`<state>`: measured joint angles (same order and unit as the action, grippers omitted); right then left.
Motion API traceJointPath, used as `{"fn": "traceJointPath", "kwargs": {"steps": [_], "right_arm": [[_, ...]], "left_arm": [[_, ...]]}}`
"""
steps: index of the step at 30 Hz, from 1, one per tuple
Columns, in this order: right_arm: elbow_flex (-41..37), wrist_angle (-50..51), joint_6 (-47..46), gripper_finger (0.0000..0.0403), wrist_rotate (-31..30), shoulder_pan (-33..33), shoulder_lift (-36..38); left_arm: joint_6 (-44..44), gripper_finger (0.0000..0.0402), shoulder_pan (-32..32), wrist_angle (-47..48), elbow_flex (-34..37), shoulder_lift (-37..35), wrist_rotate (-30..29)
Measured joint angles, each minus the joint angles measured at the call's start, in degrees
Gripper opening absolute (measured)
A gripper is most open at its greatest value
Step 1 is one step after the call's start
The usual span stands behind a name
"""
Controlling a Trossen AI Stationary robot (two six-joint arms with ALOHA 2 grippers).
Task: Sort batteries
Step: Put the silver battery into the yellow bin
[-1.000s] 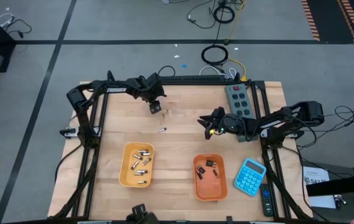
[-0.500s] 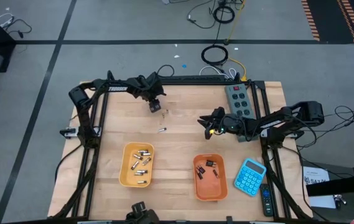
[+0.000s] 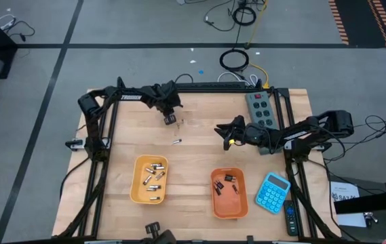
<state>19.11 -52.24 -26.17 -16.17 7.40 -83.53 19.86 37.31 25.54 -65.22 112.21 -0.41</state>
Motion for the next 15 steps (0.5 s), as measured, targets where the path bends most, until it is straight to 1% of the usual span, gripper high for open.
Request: {"fn": "traceJointPath", "kwargs": {"steps": [4, 9, 11, 15], "right_arm": [[0.0, 0.2, 0.1, 0.0105, 0.0, 0.0, 0.0], [0.0, 0.4, 0.0, 0.0105, 0.0, 0.0, 0.0], [0.0, 0.5, 0.0, 0.0105, 0.0, 0.0, 0.0], [0.0, 1.6, 0.4, 0.0105, 0.0, 0.0, 0.0]], "left_arm": [[0.1, 0.0021, -0.5, -0.2, 0.2, -1.5, -2.3], [0.1, 0.002, -0.4, 0.5, 0.0, -3.4, -2.6], [0.1, 0.002, -0.5, 1.5, 0.2, -4.6, -3.7], [0.1, 0.002, -0.7, 1.3, 0.1, -8.1, -3.8]]}}
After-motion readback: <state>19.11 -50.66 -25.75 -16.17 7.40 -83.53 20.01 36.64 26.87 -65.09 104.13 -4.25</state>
